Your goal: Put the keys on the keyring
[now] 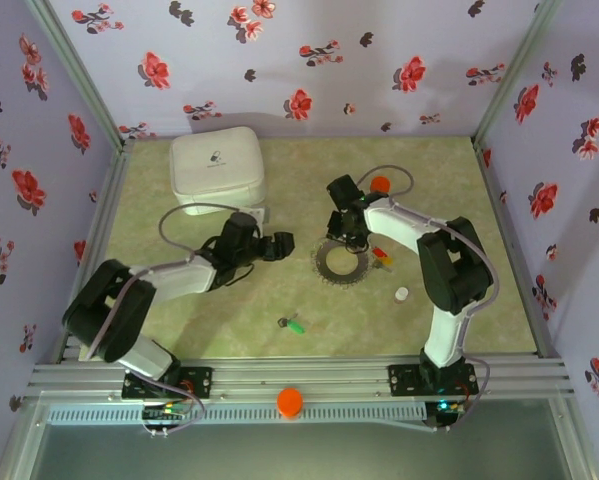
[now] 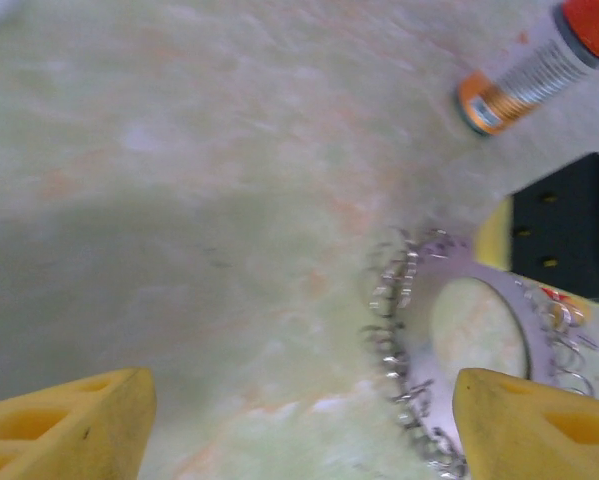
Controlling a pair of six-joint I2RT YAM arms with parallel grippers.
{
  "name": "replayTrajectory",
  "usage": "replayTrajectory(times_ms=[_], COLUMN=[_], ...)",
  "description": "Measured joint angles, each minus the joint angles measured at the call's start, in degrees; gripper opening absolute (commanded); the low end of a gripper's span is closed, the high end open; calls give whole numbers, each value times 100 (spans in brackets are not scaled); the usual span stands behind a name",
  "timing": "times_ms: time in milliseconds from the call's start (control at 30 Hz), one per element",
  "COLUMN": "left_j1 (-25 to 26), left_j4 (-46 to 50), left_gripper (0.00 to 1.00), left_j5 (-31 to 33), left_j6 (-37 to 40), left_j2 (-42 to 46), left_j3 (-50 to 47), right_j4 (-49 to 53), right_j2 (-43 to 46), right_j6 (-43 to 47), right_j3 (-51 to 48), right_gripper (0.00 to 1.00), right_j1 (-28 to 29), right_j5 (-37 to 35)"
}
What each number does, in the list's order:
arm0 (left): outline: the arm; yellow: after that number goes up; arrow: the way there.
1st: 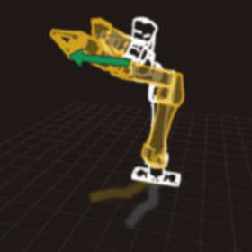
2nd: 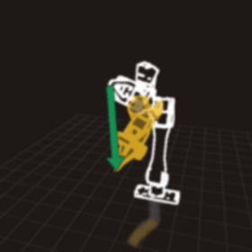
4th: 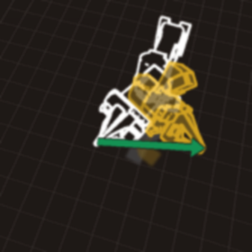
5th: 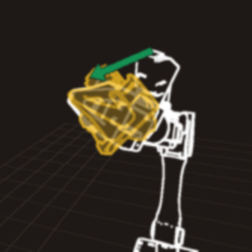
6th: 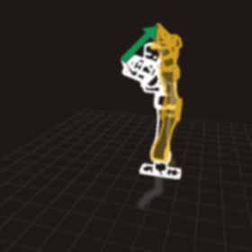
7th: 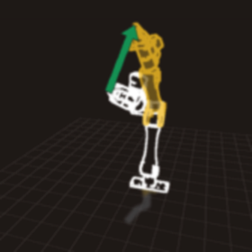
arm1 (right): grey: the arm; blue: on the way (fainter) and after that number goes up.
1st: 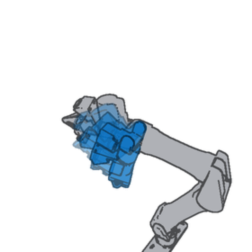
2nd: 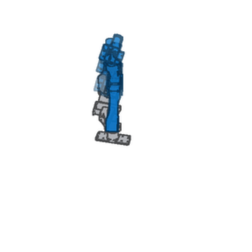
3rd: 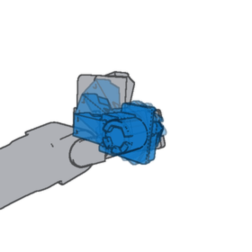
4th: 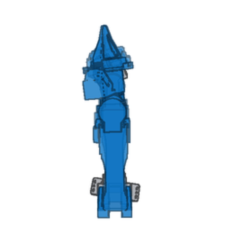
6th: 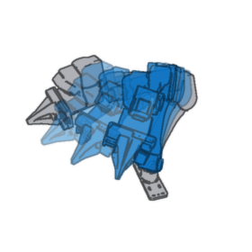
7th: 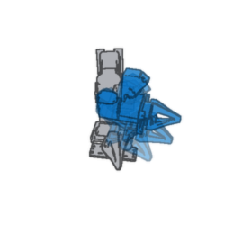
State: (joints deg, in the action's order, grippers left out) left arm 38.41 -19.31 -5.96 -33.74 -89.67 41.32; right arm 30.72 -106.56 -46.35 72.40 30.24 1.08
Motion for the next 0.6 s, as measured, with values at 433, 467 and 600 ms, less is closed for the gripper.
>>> replayTrajectory(times_ms=[433,467,600], left_j1=[310,323,350], left_j4=[-184,-229,-323], left_gripper=[64,64,61], left_j5=[-525,-546,-614], left_j6=[-195,-212,-326], left_j2=[-1364,-1434,-1580], left_j3=[793,826,848], right_j4=[-660,-699,-883], right_j2=[-22,-22,-22], right_j6=[-37,-42,-46], right_j3=[-474,-490,-551], right_gripper=[34,33,29], right_j1=[-356,-374,-400], right_j5=[466,492,586])
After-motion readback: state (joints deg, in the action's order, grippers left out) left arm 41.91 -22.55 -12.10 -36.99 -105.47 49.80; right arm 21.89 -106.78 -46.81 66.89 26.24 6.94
